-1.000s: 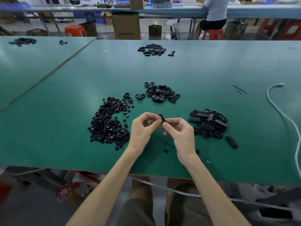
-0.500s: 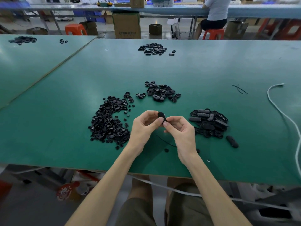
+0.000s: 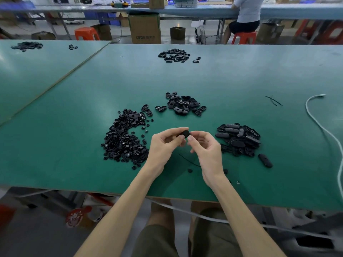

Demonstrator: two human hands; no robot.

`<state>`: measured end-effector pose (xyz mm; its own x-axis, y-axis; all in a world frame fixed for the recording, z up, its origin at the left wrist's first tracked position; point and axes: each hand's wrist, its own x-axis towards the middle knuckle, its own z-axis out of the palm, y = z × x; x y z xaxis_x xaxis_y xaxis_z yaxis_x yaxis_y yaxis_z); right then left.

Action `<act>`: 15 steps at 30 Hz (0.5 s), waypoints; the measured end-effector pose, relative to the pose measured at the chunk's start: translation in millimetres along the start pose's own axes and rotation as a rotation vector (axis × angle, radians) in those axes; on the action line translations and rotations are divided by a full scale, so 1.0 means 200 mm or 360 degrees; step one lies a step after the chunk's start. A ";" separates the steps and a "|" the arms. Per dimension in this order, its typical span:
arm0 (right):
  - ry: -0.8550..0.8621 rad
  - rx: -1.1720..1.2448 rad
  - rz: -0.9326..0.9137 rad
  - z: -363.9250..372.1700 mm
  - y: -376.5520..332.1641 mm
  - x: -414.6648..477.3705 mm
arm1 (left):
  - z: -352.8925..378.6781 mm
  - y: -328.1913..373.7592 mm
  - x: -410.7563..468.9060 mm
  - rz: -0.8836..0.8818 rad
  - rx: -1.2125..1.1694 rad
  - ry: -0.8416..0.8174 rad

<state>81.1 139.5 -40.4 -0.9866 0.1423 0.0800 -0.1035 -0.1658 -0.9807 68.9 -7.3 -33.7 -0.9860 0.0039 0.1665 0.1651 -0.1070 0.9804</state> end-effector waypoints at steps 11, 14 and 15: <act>-0.0024 -0.0096 0.0043 0.00 0.00 0.00 | 0.02 0.01 -0.01 -0.0011 0.0189 -0.0028; -0.0040 -0.0137 0.0058 0.00 0.00 0.00 | 0.03 0.01 -0.01 0.0021 0.0236 -0.0011; -0.0043 -0.0147 0.0062 0.00 0.00 0.00 | 0.03 0.02 -0.01 0.0025 0.0245 -0.0010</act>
<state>81.7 139.3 -41.1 -0.9928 0.1112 0.0452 -0.0543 -0.0798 -0.9953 72.0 -2.5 -30.3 -0.9832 0.0095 0.1821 0.1823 0.0466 0.9821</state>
